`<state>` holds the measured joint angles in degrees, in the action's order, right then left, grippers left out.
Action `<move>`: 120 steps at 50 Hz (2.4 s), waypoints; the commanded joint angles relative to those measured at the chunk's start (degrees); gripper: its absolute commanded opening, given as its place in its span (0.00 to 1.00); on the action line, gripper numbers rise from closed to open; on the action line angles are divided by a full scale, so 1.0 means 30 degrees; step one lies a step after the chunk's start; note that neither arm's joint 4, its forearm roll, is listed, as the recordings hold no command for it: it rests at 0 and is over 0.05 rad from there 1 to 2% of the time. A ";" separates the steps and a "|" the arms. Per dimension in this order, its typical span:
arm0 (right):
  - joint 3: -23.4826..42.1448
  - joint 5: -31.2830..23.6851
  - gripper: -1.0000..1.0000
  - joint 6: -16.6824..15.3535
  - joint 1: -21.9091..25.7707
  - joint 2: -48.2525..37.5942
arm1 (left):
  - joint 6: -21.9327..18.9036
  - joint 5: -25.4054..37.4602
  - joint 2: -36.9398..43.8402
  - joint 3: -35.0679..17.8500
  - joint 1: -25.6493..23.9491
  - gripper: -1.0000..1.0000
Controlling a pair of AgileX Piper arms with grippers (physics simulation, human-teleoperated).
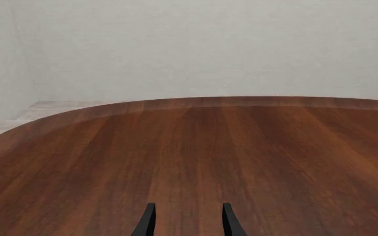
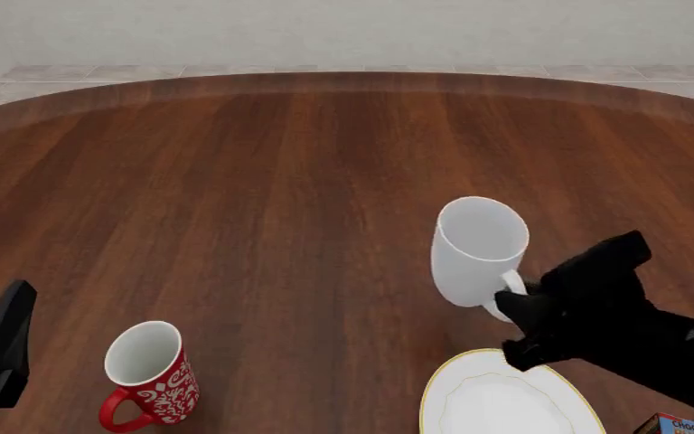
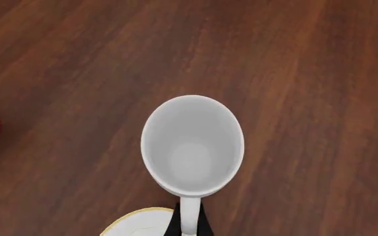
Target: Put the white mug on the plate.
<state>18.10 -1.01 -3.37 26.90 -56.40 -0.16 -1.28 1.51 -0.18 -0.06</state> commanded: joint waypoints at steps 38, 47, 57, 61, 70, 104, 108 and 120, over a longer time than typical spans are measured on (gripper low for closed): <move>-0.1069 -0.9427 0.00 0.0121 0.1194 1.1030 | -0.0001 0.0001 -0.0002 0.0000 -0.0003 1.00; -0.1029 -1.1077 0.00 0.0117 0.1199 1.2636 | 0.0003 0.0001 -0.0002 0.0000 0.0003 1.00; -0.1110 -1.2490 0.00 0.0283 0.1540 1.4016 | 0.0003 0.0001 -0.0003 0.0000 0.0002 1.00; -0.1022 -1.3237 0.00 0.0320 0.1634 1.4652 | -0.0002 -0.0004 0.0008 0.0000 0.0002 1.00; -0.0938 -1.4557 0.00 0.0360 0.1934 1.5770 | -0.0001 -0.0002 0.0002 0.0000 -0.0003 1.00; -0.2089 -1.5240 0.00 0.0678 0.2753 1.6399 | 0.0001 -0.0003 0.0006 0.0000 0.0001 1.00; -0.2248 -1.5204 0.00 0.0790 0.2754 1.6417 | 0.0000 0.0001 -0.0003 0.0000 -0.0005 1.00; -0.3285 -1.4903 0.00 0.1180 0.2921 1.6551 | -0.0003 0.0000 0.0000 0.0000 -0.0001 1.00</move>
<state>10.45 -46.42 -1.04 35.21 -7.09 -0.17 -1.28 1.50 -0.18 -0.06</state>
